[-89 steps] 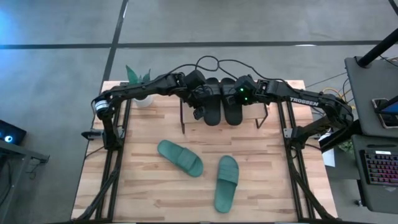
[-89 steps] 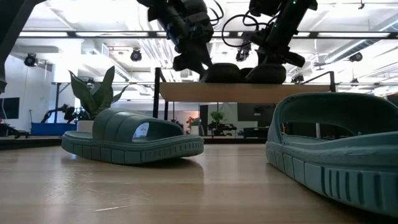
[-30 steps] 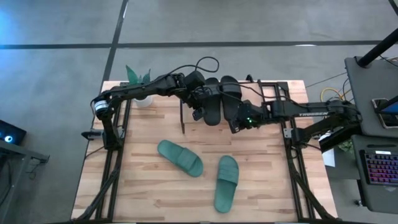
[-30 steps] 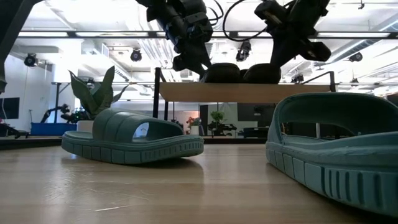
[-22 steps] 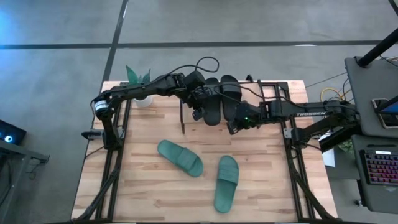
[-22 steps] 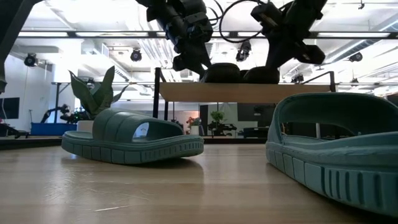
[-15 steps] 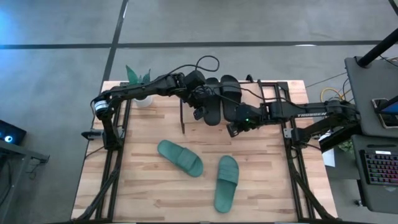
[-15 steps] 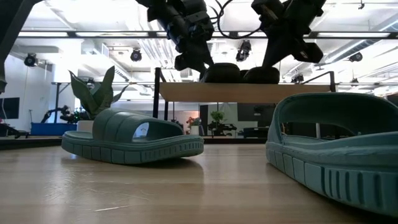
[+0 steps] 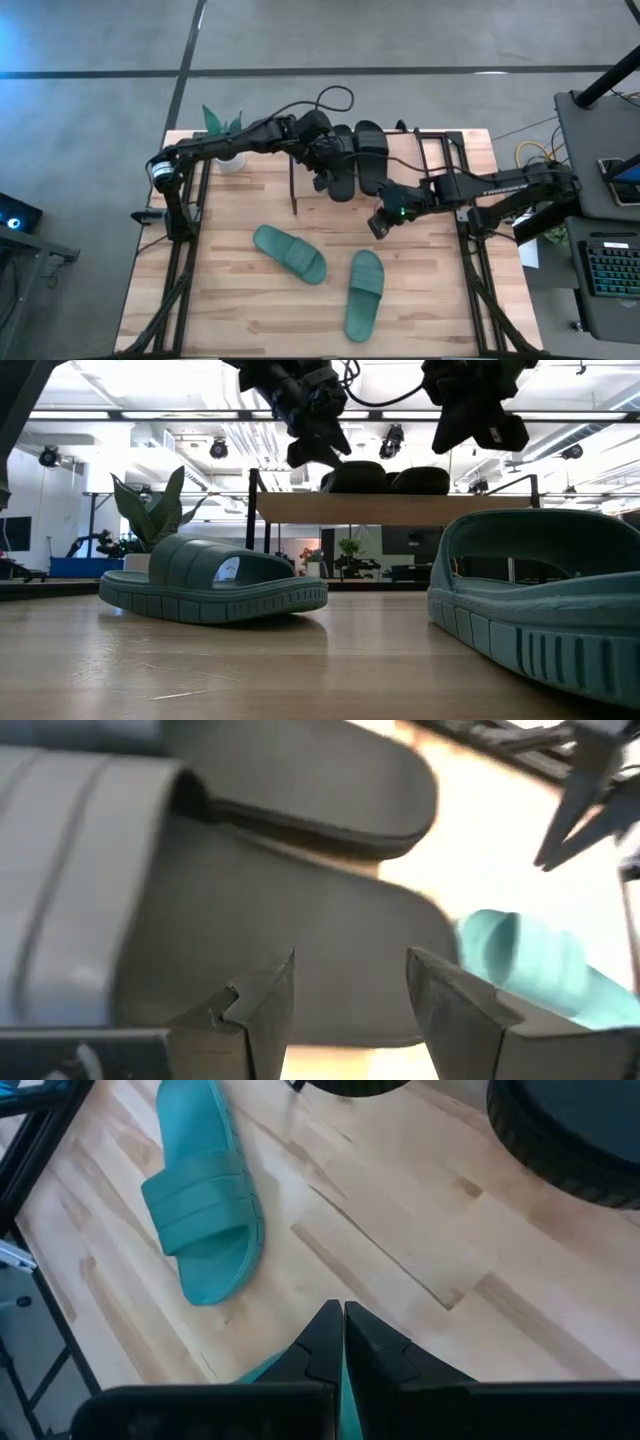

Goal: Pick and place slides into the shelf
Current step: Move the right green slide to the center of the table

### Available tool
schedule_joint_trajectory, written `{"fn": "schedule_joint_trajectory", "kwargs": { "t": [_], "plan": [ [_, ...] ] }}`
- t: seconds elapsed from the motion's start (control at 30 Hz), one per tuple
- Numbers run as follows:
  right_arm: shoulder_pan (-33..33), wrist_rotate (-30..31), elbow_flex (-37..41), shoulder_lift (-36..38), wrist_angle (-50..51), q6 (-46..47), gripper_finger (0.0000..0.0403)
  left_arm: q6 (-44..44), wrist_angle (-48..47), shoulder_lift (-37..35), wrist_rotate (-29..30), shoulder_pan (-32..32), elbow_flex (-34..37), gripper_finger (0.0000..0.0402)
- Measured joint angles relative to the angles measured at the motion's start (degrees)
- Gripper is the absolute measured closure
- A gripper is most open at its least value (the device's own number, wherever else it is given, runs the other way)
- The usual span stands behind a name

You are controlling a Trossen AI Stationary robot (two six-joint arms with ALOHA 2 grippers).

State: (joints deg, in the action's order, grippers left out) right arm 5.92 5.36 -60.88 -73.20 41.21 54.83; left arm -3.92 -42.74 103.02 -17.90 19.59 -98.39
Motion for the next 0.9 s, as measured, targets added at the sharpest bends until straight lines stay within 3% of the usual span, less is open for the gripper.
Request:
{"fn": "schedule_joint_trajectory", "kwargs": {
  "t": [0.13, 0.47, 0.73, 0.9],
  "plan": [
    [1.47, 0.68, 0.00, 0.05, 0.02, 1.39, 0.0394, -0.20, 1.91, -0.17, -3.01, -0.96, 0.04, 0.0226],
    [3.53, 0.90, 0.00, 0.09, 0.07, 1.64, 0.0394, -0.19, 2.95, -1.90, -3.05, -4.08, 0.10, 0.0226],
    [4.34, 1.16, 0.00, 0.84, 0.51, -1.47, 0.0394, -4.82, 2.37, -3.46, -2.27, -4.53, 0.31, 0.0226],
    [4.95, 1.20, 0.00, 0.86, 0.59, -3.91, 0.0394, -6.34, -0.84, -5.42, 1.65, -6.12, 0.69, 0.0226]
  ]
}}
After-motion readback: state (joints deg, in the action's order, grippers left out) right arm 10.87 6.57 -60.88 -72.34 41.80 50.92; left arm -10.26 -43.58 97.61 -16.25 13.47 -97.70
